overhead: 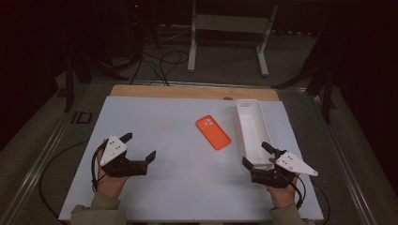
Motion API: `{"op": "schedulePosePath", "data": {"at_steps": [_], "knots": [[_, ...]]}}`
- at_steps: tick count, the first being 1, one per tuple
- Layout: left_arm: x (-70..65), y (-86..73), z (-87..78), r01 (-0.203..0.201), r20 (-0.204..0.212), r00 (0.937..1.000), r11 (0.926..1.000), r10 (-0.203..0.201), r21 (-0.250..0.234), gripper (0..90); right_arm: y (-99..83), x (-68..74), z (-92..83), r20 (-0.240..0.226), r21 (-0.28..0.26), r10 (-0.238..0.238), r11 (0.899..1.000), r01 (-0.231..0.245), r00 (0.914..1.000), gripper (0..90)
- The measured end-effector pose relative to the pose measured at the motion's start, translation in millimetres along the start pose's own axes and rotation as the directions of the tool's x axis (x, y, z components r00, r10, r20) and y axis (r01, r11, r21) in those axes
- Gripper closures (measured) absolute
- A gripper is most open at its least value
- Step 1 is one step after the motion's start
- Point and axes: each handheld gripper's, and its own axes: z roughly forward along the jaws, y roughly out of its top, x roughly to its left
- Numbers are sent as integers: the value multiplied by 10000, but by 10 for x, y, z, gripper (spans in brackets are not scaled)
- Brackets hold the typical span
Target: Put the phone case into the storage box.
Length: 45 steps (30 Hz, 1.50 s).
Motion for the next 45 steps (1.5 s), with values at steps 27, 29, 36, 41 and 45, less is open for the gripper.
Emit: {"op": "schedulePosePath", "data": {"at_steps": [27,29,36,41,45], "knots": [[-27,160,387,-261,176,9995,9987,254,430,3,15,-14,-34,283,-20,66,10000,-65,9996,90],[-26,172,410,-307,166,9994,9985,299,457,3,13,-20,-35,309,-14,102,9999,-101,9995,90],[-43,226,490,-394,177,9991,9982,386,450,3,14,-14,-32,278,0,61,10000,-61,9996,90],[-66,240,572,-447,227,9988,9975,435,542,3,11,-17,-32,278,26,87,10000,-88,9996,90],[-88,251,634,-536,306,9982,9967,519,606,3,11,-19,-32,284,26,68,10000,-69,9996,91]]}}
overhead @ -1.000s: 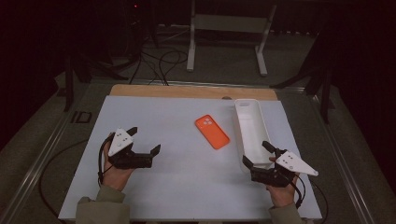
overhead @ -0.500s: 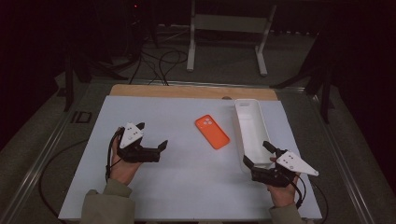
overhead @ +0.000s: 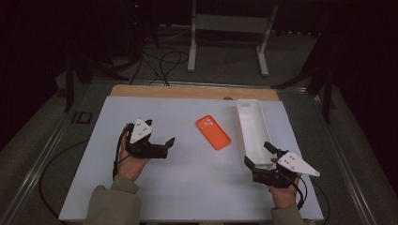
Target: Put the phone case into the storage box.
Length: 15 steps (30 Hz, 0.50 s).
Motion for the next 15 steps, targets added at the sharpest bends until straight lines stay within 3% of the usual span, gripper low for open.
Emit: {"op": "schedulePosePath", "data": {"at_steps": [15], "knots": [[-72,52,182,-96,229,9997,9999,95,71,3,-4,5,8,-2,91,-60,9999,60,10000,93]]}}
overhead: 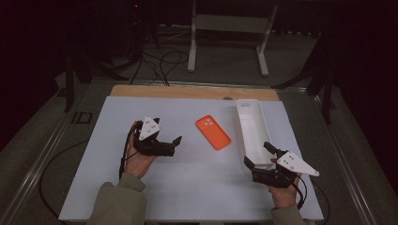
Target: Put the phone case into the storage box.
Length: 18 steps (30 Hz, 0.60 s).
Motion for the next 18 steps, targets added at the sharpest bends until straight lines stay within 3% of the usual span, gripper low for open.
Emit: {"op": "schedulePosePath", "data": {"at_steps": [18], "knots": [[-109,107,225,-190,309,9993,9998,190,-5,3,3,-10,-8,45,-45,-1,10000,1,10000,94]]}}
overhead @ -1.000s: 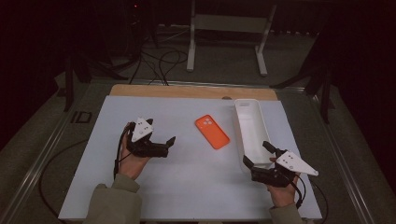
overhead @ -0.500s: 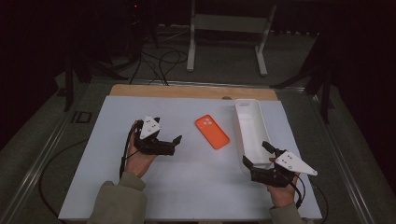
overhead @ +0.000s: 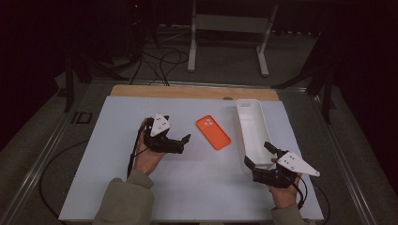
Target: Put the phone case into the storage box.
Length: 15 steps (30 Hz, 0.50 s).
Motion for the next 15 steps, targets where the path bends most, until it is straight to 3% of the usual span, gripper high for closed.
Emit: {"op": "schedulePosePath", "data": {"at_steps": [15], "knots": [[-35,77,260,-58,191,9998,9997,54,242,3,1,-3,-8,39,-3,74,10000,-74,10000,96]]}}
